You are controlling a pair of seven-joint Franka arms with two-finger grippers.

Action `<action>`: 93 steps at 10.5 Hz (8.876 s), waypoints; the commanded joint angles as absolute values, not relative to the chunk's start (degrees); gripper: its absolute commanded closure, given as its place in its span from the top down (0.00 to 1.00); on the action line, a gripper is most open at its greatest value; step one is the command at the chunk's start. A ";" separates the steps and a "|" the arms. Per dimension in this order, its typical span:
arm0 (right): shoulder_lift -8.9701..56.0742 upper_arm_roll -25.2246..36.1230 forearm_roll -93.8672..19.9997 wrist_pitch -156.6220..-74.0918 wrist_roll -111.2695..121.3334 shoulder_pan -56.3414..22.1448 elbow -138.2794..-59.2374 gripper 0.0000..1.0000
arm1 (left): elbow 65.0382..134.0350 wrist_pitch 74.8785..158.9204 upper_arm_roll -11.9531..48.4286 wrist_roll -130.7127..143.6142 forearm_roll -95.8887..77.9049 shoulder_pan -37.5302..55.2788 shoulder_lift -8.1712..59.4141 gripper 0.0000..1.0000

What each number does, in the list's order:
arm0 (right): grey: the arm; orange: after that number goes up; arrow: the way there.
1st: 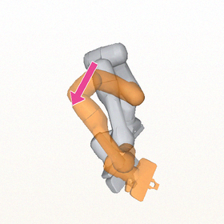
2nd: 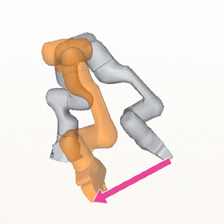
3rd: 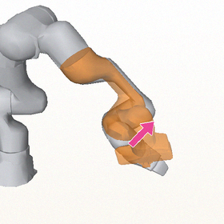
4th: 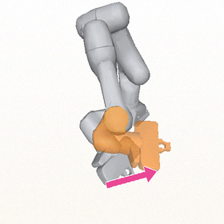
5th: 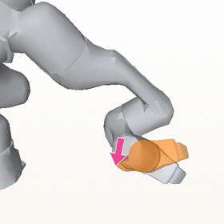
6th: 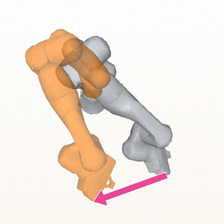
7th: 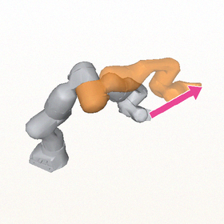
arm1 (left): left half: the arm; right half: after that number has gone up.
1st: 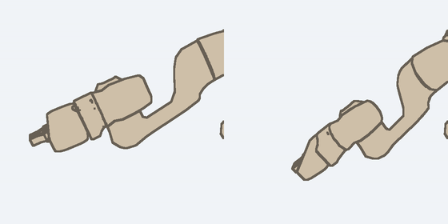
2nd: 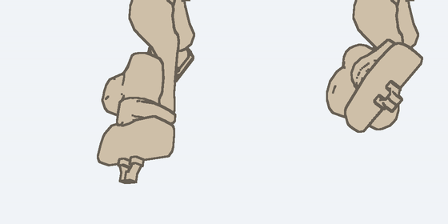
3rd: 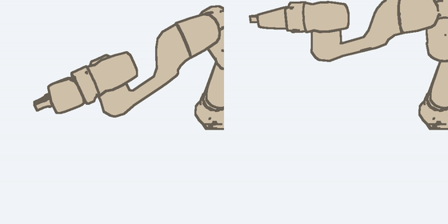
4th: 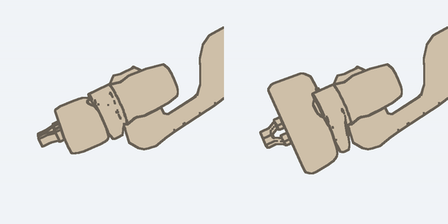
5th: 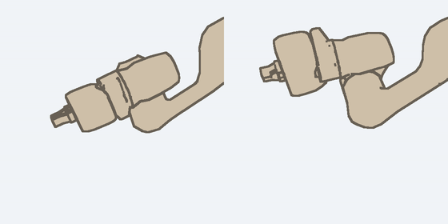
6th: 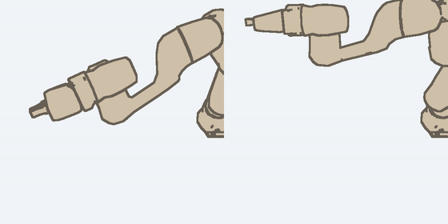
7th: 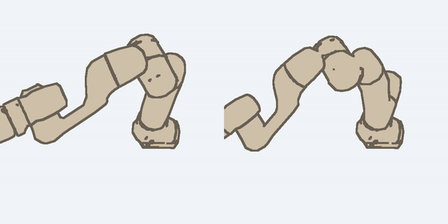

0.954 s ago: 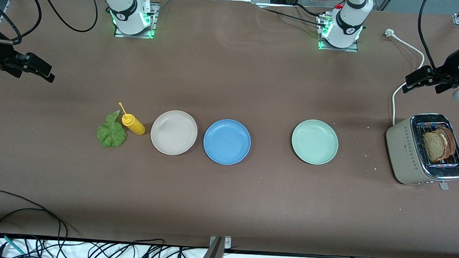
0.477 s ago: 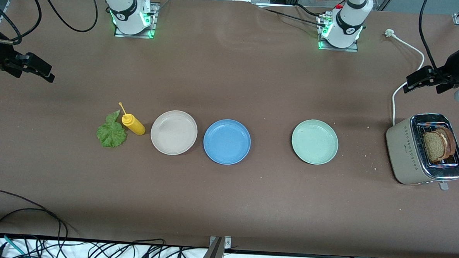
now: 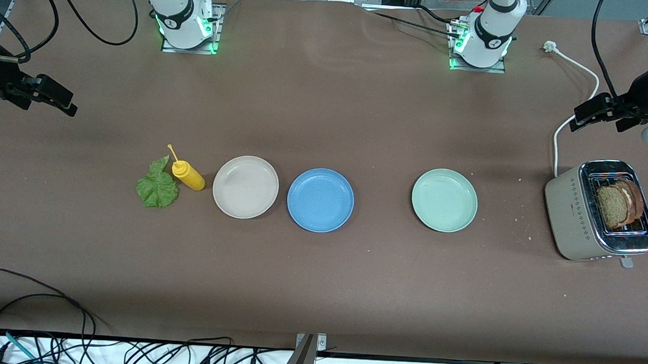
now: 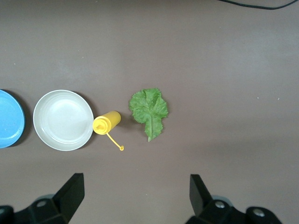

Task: Make sandwich in blue plate with both arms

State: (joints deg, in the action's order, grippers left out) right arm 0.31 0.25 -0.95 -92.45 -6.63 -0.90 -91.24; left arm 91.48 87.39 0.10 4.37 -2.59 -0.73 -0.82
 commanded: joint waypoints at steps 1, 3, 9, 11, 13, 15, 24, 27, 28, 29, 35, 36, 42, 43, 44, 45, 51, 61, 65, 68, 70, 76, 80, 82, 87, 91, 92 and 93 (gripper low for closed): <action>0.62 0.35 -0.97 -91.05 -6.24 -0.79 -89.82 1.00 | 91.41 86.75 0.26 3.16 -3.96 -1.32 -1.05 1.00; 0.62 0.35 -0.97 -91.05 -6.24 -0.79 -89.82 1.00 | 91.41 86.75 0.26 3.16 -3.96 -1.32 -1.05 1.00; 0.62 0.35 -0.97 -91.05 -6.24 -0.79 -89.82 1.00 | 91.41 86.75 0.26 3.08 -4.04 -1.32 -1.05 1.00; 0.62 0.35 -0.97 -91.05 -6.24 -0.79 -89.82 1.00 | 91.41 86.75 0.26 3.16 -3.96 -1.32 -1.05 1.00; 0.62 0.35 -0.97 -91.05 -6.24 -0.79 -89.82 1.00 | 91.41 86.75 0.26 3.16 -3.96 -1.32 -1.05 1.00; 0.62 0.35 -0.97 -91.05 -6.24 -0.79 -89.82 1.00 | 91.41 86.75 0.26 3.08 -4.04 -1.41 -1.05 1.00; 0.62 0.35 -0.97 -91.05 -6.24 -0.79 -89.82 1.00 | 90.01 87.27 0.09 2.90 4.47 -2.36 8.16 1.00; 0.62 0.35 -0.97 -91.05 -6.24 -0.79 -89.82 1.00 | 86.24 87.54 -0.26 1.85 7.47 -5.97 14.83 1.00; 0.62 0.35 -0.97 -91.05 -6.24 -0.79 -89.82 1.00 | 84.22 88.06 -0.26 1.67 8.60 -7.54 17.64 1.00; 0.62 0.35 -0.97 -91.05 -6.24 -0.79 -89.82 1.00 | 82.98 89.98 -0.26 0.71 9.66 -8.86 20.02 1.00; 0.70 0.35 -0.97 -91.05 -6.24 -0.79 -89.82 1.00 | 82.79 100.19 -0.26 -5.71 10.28 -13.54 29.26 1.00; 0.70 0.35 -0.97 -91.05 -6.24 -0.79 -89.82 1.00 | 82.79 100.28 -0.26 -5.63 10.37 -13.54 29.53 1.00; 0.70 0.35 -0.97 -91.05 -6.24 -0.70 -89.82 1.00 | 82.62 100.02 -0.35 -6.41 10.55 -14.15 28.92 1.00; 0.70 0.35 -0.97 -91.05 -6.24 -0.70 -89.82 1.00 | 82.62 100.02 -0.26 -7.72 10.46 -14.93 28.92 1.00; 0.70 0.35 -0.97 -91.05 -6.24 -0.70 -89.82 1.00 | 82.62 100.02 -0.26 -8.17 10.46 -15.38 29.00 1.00; 0.70 0.35 -0.97 -91.05 -6.24 -0.70 -89.82 1.00 | 82.62 100.02 -0.26 -8.17 10.46 -15.64 29.00 1.00; 0.70 0.35 -0.97 -91.05 -6.24 -0.70 -89.82 1.00 | 82.71 100.11 -0.18 -6.94 10.55 -14.94 29.53 1.00; 0.70 0.44 -0.97 -91.05 -6.24 -0.70 -89.82 1.00 | 82.71 100.11 0.09 -6.24 10.55 -14.77 30.85 0.93; 0.70 0.44 -0.97 -91.05 -6.24 -0.70 -89.82 1.00 | 82.62 99.49 0.18 -6.68 10.63 -14.77 30.15 0.46; 0.70 0.44 -0.97 -91.05 -6.24 -0.70 -89.82 1.00 | 82.62 98.97 0.26 -6.94 10.63 -14.85 29.45 0.08; 0.70 0.44 -0.97 -91.05 -6.24 -0.70 -89.82 1.00 | 82.62 97.74 0.26 -7.82 10.29 -15.03 27.87 0.05; 0.70 0.44 -0.97 -91.05 -6.24 -0.70 -89.82 1.00 | 82.44 90.37 0.97 -12.04 9.32 -15.12 19.17 0.00; 0.70 0.44 -0.97 -91.05 -6.24 -0.70 -89.83 1.00 | 76.83 84.12 2.90 -11.95 7.22 -14.42 17.31 0.00; 0.70 0.44 -0.97 -91.05 -6.24 -0.70 -89.82 1.00 | 75.76 83.94 4.04 -11.95 6.94 -13.98 17.40 0.00; 0.70 0.44 -0.97 -91.05 -6.24 -0.70 -89.82 1.00 | 76.98 84.72 4.22 -6.35 -1.03 -7.23 20.65 0.00; 0.70 0.44 -0.97 -91.05 -6.24 -0.70 -89.82 1.00 | 79.19 88.41 4.22 2.80 -19.10 0.68 24.33 0.00; 0.70 0.44 -0.97 -91.05 -6.24 -0.62 -89.82 1.00 | 79.19 89.20 4.13 4.29 -26.03 2.70 26.43 0.00; 0.70 0.44 -0.88 -91.05 -6.24 -0.62 -89.82 1.00 | 79.28 91.12 4.13 6.48 -32.98 4.38 28.46 0.00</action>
State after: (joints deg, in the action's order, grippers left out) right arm 0.39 0.49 -0.96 -92.27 -6.62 -0.86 -91.11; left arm 79.33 88.23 4.71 2.57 -20.79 1.15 24.61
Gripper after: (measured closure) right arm 0.000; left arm 0.912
